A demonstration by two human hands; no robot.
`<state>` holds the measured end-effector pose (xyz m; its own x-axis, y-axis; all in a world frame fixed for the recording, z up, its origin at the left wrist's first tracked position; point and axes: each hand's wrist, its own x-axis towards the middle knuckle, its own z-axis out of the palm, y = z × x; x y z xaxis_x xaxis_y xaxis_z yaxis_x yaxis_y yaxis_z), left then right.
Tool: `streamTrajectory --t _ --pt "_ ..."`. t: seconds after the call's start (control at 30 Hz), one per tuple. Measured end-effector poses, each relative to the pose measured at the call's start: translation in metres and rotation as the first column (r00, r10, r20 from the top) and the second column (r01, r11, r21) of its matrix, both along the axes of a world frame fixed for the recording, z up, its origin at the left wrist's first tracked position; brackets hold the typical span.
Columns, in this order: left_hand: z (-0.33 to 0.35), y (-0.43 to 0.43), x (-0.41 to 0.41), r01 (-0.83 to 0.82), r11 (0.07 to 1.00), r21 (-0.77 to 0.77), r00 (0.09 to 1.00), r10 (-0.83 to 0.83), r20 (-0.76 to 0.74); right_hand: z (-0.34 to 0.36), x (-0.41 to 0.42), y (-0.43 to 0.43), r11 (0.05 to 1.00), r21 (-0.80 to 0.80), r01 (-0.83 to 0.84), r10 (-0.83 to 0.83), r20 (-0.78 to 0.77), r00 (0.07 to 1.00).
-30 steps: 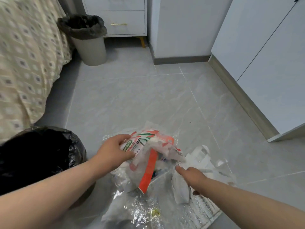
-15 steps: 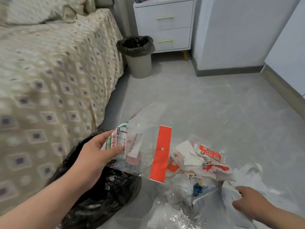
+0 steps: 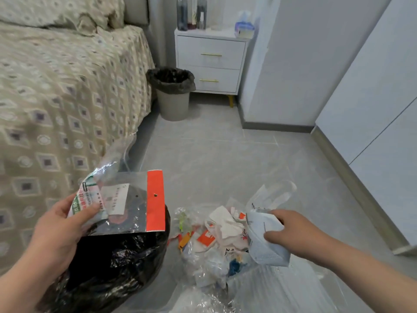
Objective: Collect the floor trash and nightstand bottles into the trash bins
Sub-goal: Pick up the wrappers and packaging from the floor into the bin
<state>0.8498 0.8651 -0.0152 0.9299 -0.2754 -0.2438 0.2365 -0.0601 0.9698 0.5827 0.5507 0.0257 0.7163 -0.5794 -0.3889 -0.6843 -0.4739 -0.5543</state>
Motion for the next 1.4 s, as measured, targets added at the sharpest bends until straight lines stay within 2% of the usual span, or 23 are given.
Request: streamTrajectory --t 0.07,0.17,0.27,0.4,0.5,0.53,0.57,0.63,0.67,0.73,0.8,0.9,0.97,1.17,1.3,1.4 --pt "-0.002 0.015 0.001 -0.022 0.999 0.045 0.999 0.02 0.044 0.018 0.015 0.012 1.0 0.016 -0.019 0.018 0.073 0.997" --pt "-0.013 0.035 0.003 -0.067 0.975 0.213 0.992 0.043 0.116 0.032 0.036 0.029 0.998 0.055 -0.025 0.016 0.163 0.987" --pt "-0.022 0.042 0.004 -0.141 0.885 0.444 0.969 0.032 0.243 0.037 0.054 0.046 0.995 0.101 -0.028 0.008 0.197 0.98" --pt "-0.036 0.044 0.003 -0.145 0.767 0.625 0.957 -0.051 0.285 0.038 0.072 0.065 0.993 0.098 -0.06 0.04 0.199 0.979" --pt "-0.05 0.044 0.002 -0.042 0.696 0.717 0.92 -0.252 0.299 0.038 0.079 0.074 0.994 0.083 -0.068 0.052 0.182 0.982" --pt "-0.056 0.044 0.001 0.008 0.657 0.753 0.899 -0.335 0.283 0.039 0.082 0.076 0.995 0.086 -0.059 0.043 0.181 0.983" --pt "-0.058 0.042 -0.001 0.038 0.577 0.816 0.875 -0.414 0.252 0.04 0.084 0.078 0.995 0.088 -0.052 0.035 0.179 0.983" --pt "-0.061 0.044 -0.005 -0.048 0.394 0.918 0.803 -0.531 0.27 0.042 0.088 0.081 0.996 0.081 -0.037 0.023 0.169 0.985" --pt "-0.062 0.047 -0.004 -0.122 0.363 0.924 0.759 -0.566 0.322 0.043 0.09 0.082 0.997 0.075 -0.032 0.019 0.166 0.986" --pt "-0.061 0.059 -0.004 -0.178 0.425 0.887 0.705 -0.575 0.416 0.046 0.093 0.086 0.996 0.081 -0.027 0.012 0.179 0.984" --pt "-0.065 0.073 -0.001 -0.139 0.464 0.875 0.724 -0.555 0.41 0.048 0.096 0.09 0.994 0.103 -0.038 0.016 0.209 0.978" --pt "-0.078 0.085 -0.006 -0.032 0.45 0.892 0.791 -0.534 0.298 0.052 0.104 0.1 0.987 0.143 -0.067 0.029 0.254 0.967" --pt "-0.086 0.088 -0.01 0.015 0.439 0.898 0.803 -0.54 0.251 0.054 0.111 0.11 0.98 0.169 -0.107 0.054 0.295 0.954" --pt "-0.097 0.09 -0.011 0.028 0.454 0.891 0.802 -0.543 0.251 0.047 0.149 0.152 0.877 0.349 -0.33 0.184 0.391 0.902" --pt "-0.099 0.095 -0.009 0.075 0.553 0.83 0.797 -0.534 0.284 0.008 0.184 0.182 0.805 0.459 -0.375 0.226 0.346 0.91" --pt "-0.104 0.102 -0.005 0.092 0.593 0.8 0.776 -0.545 0.316 -0.033 0.211 0.199 0.835 0.399 -0.377 0.287 0.268 0.92"
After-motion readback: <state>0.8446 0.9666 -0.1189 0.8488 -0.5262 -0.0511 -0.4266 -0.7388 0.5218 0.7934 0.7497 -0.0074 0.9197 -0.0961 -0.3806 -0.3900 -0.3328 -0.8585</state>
